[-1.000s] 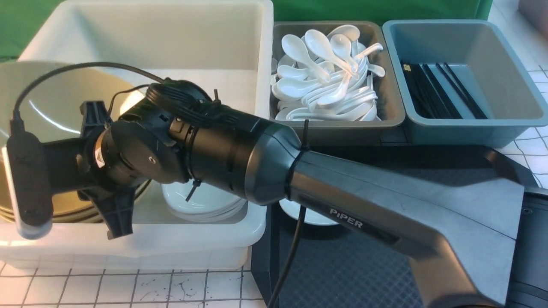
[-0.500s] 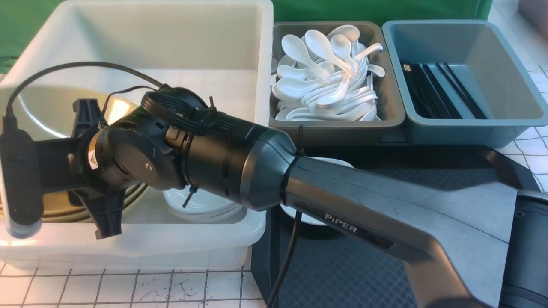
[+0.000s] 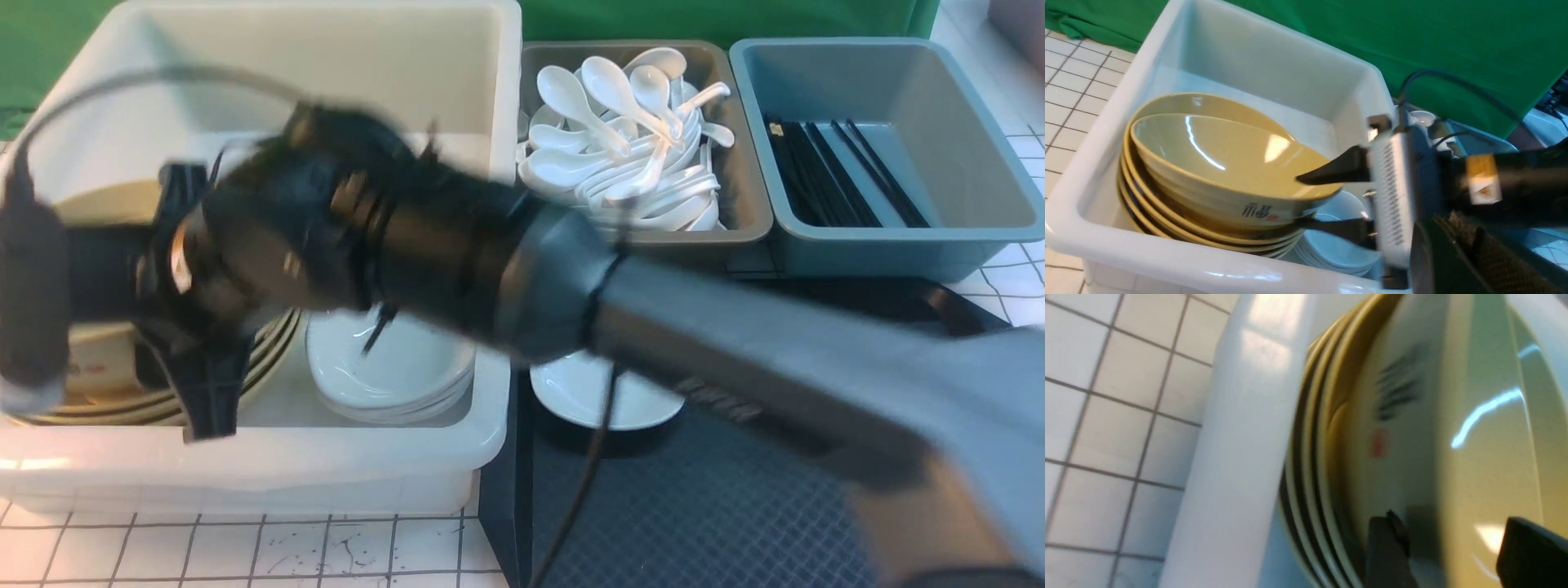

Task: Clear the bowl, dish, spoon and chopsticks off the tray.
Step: Use the right arm to put the noodle bowl into the large storage box on the left, then use the left arm to grab the plate

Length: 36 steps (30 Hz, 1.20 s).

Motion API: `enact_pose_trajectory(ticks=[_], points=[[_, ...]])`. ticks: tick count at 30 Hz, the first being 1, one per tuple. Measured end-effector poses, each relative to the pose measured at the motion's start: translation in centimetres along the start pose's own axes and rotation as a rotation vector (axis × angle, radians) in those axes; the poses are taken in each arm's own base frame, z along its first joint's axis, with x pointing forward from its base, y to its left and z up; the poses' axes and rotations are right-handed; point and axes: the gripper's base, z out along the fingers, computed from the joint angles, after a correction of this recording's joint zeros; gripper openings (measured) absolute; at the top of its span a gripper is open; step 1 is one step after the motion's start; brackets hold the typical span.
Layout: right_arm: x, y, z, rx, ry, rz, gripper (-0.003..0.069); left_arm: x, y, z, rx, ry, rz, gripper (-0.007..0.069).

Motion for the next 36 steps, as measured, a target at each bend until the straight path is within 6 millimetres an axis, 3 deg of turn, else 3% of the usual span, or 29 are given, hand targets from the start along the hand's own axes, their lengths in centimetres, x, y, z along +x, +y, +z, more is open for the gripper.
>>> enact_pose_trajectory(ticks=[6, 9, 16, 20, 28, 36], points=[[-0.7, -0.5, -8.3, -0.078, 0.128, 0.06, 0.0367, -0.2, -0.6, 0.0, 0.068, -0.021, 0.004, -0.0001], [-0.4, -0.2, -11.3, -0.125, 0.199, 0.106, 0.034, -0.1, -1.2, 0.5, 0.106, 0.016, 0.013, -0.0001], [-0.9, -1.2, -16.8, -0.003, 0.183, 0.272, 0.019, 0.0, -3.5, 4.0, 0.194, 0.203, 0.081, -0.0001], [0.3, -0.9, -21.0, 0.087, 0.207, 0.405, 0.0103, 0.3, -4.8, 6.6, 0.231, 0.321, 0.116, -0.0001], [5.1, 3.5, -27.9, 0.101, 0.262, 0.569, 0.0065, 0.9, -6.8, 10.6, 0.327, 0.453, 0.195, -0.0001], [11.0, 9.4, -35.2, 0.14, 0.205, 0.819, 0.0065, 2.8, -9.7, 18.4, 0.464, 0.593, 0.177, -0.0001]])
